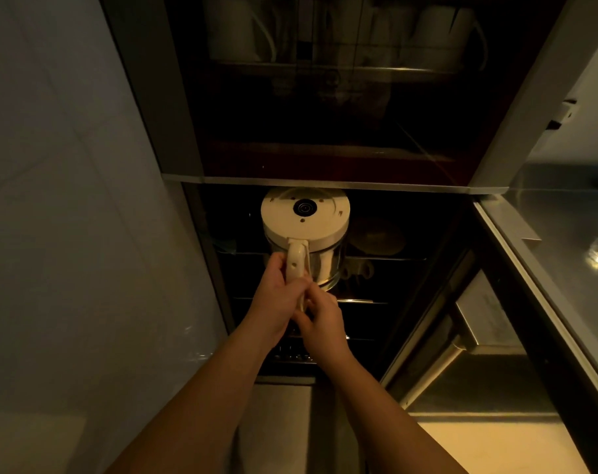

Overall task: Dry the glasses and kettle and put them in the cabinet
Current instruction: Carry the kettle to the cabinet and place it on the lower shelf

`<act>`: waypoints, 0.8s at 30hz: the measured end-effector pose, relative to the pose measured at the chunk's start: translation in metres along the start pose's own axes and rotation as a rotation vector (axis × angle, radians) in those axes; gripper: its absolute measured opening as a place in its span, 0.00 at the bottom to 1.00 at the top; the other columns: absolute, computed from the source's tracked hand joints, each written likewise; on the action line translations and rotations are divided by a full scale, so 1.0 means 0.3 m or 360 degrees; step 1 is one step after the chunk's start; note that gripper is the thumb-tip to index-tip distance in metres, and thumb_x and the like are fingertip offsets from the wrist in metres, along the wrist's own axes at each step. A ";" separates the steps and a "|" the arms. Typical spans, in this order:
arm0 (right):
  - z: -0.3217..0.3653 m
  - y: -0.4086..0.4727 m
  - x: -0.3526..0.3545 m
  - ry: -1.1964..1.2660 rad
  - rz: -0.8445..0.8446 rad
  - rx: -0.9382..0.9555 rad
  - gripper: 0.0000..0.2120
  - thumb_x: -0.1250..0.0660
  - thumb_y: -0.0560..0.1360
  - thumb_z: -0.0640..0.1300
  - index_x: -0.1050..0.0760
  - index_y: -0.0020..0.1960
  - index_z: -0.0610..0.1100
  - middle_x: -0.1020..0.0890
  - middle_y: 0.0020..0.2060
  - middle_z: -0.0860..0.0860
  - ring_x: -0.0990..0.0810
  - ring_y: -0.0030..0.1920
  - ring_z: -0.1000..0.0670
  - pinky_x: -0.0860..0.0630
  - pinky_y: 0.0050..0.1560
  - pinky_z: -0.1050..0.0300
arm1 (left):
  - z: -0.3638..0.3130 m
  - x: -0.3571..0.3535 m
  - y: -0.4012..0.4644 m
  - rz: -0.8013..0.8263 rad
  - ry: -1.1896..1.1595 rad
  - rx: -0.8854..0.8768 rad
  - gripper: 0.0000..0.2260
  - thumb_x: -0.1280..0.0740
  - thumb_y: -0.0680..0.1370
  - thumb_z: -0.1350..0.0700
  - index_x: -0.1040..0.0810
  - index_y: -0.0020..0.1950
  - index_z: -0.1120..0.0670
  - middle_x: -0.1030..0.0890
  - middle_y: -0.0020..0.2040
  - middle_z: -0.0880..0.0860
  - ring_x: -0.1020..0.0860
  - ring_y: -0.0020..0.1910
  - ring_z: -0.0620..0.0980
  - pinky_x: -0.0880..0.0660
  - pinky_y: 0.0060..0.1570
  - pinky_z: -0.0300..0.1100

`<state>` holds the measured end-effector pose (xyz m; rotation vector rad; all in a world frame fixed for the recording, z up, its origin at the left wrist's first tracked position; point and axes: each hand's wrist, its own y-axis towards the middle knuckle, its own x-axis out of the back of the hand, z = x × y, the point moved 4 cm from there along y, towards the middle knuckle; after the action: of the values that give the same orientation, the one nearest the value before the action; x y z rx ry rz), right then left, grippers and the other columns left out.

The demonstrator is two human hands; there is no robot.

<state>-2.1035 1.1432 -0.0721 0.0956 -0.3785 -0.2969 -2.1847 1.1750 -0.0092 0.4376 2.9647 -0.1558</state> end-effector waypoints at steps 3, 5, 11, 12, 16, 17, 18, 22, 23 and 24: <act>-0.023 -0.002 -0.017 0.0023 -0.0004 -0.0007 0.23 0.35 0.71 0.47 0.30 0.65 0.59 0.24 0.55 0.48 0.24 0.60 0.48 0.22 0.56 0.47 | 0.024 0.005 0.009 0.0007 0.0013 0.0030 0.14 0.36 0.77 0.67 0.28 0.56 0.49 0.21 0.52 0.51 0.20 0.51 0.47 0.22 0.46 0.42; -0.024 -0.004 -0.022 0.0026 0.0006 0.0014 0.22 0.36 0.71 0.48 0.30 0.64 0.61 0.23 0.55 0.49 0.24 0.60 0.49 0.22 0.56 0.48 | 0.037 0.008 0.015 0.0003 0.0032 0.0056 0.15 0.36 0.77 0.67 0.28 0.57 0.49 0.21 0.53 0.51 0.20 0.52 0.47 0.21 0.48 0.44; 0.012 0.038 0.004 0.0079 0.0046 0.0145 0.22 0.33 0.74 0.39 0.29 0.60 0.63 0.20 0.54 0.56 0.21 0.56 0.54 0.21 0.54 0.50 | 0.031 0.016 0.054 -0.0025 0.0016 0.0034 0.16 0.35 0.76 0.67 0.28 0.57 0.48 0.22 0.56 0.52 0.22 0.56 0.50 0.22 0.54 0.48; 0.015 0.051 0.008 0.0122 0.0067 0.0156 0.21 0.33 0.74 0.38 0.28 0.61 0.59 0.20 0.54 0.55 0.20 0.55 0.55 0.20 0.54 0.52 | 0.026 0.017 0.064 -0.0026 0.0012 0.0033 0.16 0.35 0.76 0.66 0.28 0.57 0.47 0.22 0.56 0.51 0.22 0.56 0.50 0.22 0.55 0.50; 0.034 0.090 0.019 0.0238 0.0155 0.0118 0.21 0.34 0.75 0.35 0.29 0.64 0.52 0.22 0.53 0.60 0.21 0.54 0.62 0.23 0.51 0.65 | 0.003 0.018 0.103 0.0011 0.0011 0.0039 0.16 0.35 0.77 0.66 0.28 0.57 0.46 0.22 0.56 0.50 0.22 0.57 0.49 0.24 0.59 0.54; 0.037 0.098 0.021 0.0239 0.0166 0.0108 0.21 0.34 0.75 0.35 0.29 0.65 0.51 0.22 0.53 0.61 0.22 0.55 0.63 0.24 0.52 0.66 | -0.001 0.019 0.114 0.0024 0.0019 0.0044 0.16 0.35 0.77 0.66 0.28 0.58 0.47 0.22 0.56 0.51 0.22 0.57 0.49 0.24 0.60 0.54; 0.038 0.107 0.023 0.0234 0.0176 0.0096 0.21 0.34 0.75 0.35 0.29 0.65 0.50 0.23 0.53 0.62 0.22 0.55 0.64 0.24 0.52 0.66 | -0.005 0.021 0.123 0.0037 0.0028 0.0049 0.17 0.34 0.76 0.66 0.28 0.60 0.48 0.21 0.56 0.51 0.22 0.57 0.49 0.25 0.60 0.55; 0.033 0.147 0.036 0.0186 0.0177 0.0044 0.19 0.33 0.75 0.36 0.28 0.63 0.49 0.22 0.52 0.59 0.21 0.53 0.60 0.21 0.53 0.60 | -0.022 0.028 0.157 0.0098 0.0074 0.0050 0.17 0.34 0.76 0.65 0.28 0.62 0.50 0.21 0.57 0.53 0.22 0.58 0.51 0.26 0.61 0.57; 0.031 0.157 0.040 0.0176 0.0179 0.0032 0.18 0.33 0.75 0.36 0.28 0.63 0.48 0.22 0.53 0.56 0.21 0.54 0.57 0.21 0.54 0.58 | -0.026 0.031 0.165 0.0107 0.0131 0.0037 0.18 0.34 0.76 0.65 0.29 0.64 0.51 0.21 0.58 0.52 0.22 0.58 0.50 0.26 0.61 0.56; 0.029 0.165 0.044 0.0170 0.0182 0.0020 0.18 0.33 0.75 0.36 0.28 0.63 0.48 0.22 0.54 0.54 0.21 0.54 0.56 0.22 0.55 0.58 | -0.031 0.035 0.171 0.0107 0.0216 0.0013 0.19 0.33 0.76 0.64 0.29 0.65 0.51 0.21 0.59 0.51 0.23 0.59 0.49 0.25 0.61 0.55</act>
<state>-2.0819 1.1861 -0.0522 0.1011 -0.2786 -0.1755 -2.1806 1.2280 -0.0059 0.5703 3.0775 -0.1359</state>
